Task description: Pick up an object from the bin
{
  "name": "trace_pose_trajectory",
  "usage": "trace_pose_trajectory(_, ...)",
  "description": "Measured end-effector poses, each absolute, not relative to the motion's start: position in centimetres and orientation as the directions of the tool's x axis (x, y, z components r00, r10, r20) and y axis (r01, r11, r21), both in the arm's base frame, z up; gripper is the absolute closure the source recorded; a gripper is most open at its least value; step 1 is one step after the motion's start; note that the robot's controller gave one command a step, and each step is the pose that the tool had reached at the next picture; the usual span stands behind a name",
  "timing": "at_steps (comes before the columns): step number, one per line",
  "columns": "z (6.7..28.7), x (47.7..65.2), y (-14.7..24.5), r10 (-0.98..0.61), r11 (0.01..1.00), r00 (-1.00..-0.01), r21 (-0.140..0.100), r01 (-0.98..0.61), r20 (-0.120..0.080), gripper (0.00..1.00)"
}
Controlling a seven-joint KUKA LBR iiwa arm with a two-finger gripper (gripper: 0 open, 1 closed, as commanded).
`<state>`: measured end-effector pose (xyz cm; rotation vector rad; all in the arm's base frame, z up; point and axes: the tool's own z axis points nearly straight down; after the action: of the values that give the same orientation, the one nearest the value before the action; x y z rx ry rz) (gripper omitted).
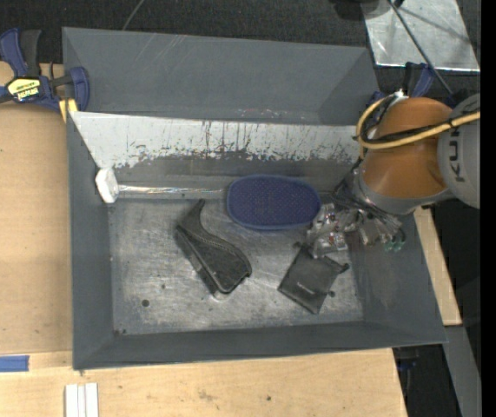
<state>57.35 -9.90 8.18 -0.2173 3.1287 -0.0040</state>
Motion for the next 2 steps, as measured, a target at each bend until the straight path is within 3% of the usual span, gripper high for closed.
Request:
trace_pose_trajectory(1,8.1,57.3,-9.9,-0.138,0.99,-0.99,-0.002,-0.138,-0.004,0.0)
trace_pose_trajectory(2,7.2,61.6,-14.8,-0.451,0.893,-0.893,-0.005,-0.451,-0.007,0.0)
